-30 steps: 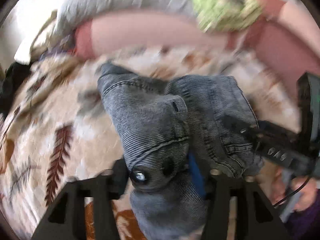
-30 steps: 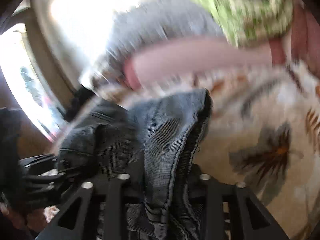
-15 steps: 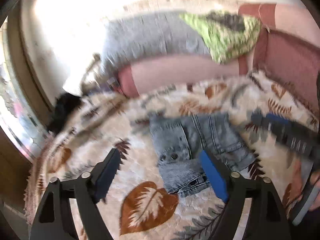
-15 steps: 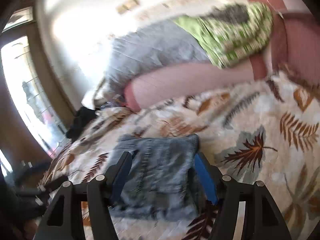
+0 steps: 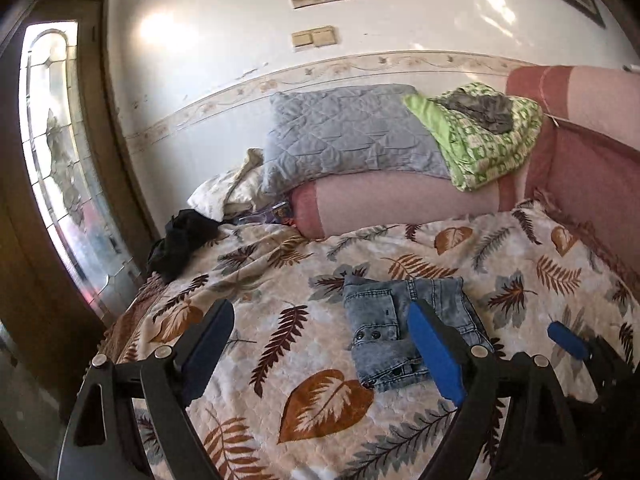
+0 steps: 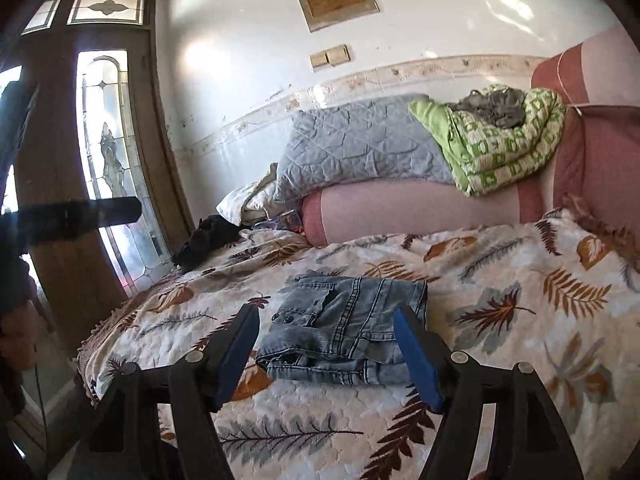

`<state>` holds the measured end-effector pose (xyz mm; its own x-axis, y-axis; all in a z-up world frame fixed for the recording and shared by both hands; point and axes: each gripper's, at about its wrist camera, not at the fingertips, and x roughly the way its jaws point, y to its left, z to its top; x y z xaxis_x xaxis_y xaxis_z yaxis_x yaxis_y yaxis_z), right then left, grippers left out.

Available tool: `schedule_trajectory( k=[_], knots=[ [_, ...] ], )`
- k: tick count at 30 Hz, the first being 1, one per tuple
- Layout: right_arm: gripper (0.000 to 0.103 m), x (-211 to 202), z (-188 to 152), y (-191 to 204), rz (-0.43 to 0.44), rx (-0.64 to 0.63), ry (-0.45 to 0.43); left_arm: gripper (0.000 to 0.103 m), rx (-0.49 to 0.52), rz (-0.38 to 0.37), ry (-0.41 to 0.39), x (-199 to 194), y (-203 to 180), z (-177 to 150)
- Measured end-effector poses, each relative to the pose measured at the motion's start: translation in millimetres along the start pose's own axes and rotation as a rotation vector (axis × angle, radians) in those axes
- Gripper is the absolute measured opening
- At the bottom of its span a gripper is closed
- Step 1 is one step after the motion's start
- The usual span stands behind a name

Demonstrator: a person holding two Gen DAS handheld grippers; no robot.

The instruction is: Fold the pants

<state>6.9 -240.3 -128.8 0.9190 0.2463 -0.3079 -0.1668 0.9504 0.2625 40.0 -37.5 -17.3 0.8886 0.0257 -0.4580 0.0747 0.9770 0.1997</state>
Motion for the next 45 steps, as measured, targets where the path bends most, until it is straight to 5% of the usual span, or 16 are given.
schedule_trajectory(
  k=[17, 45],
  knots=[
    [0.078, 23, -3, -23, -0.106, 0.076, 0.063, 0.089, -0.041, 0.037, 0.075, 32, -8, -9],
    [0.079, 28, -4, -19, -0.131, 0.030, 0.067, 0.089, -0.029, 0.074, 0.064, 36, -13, -10]
  ],
)
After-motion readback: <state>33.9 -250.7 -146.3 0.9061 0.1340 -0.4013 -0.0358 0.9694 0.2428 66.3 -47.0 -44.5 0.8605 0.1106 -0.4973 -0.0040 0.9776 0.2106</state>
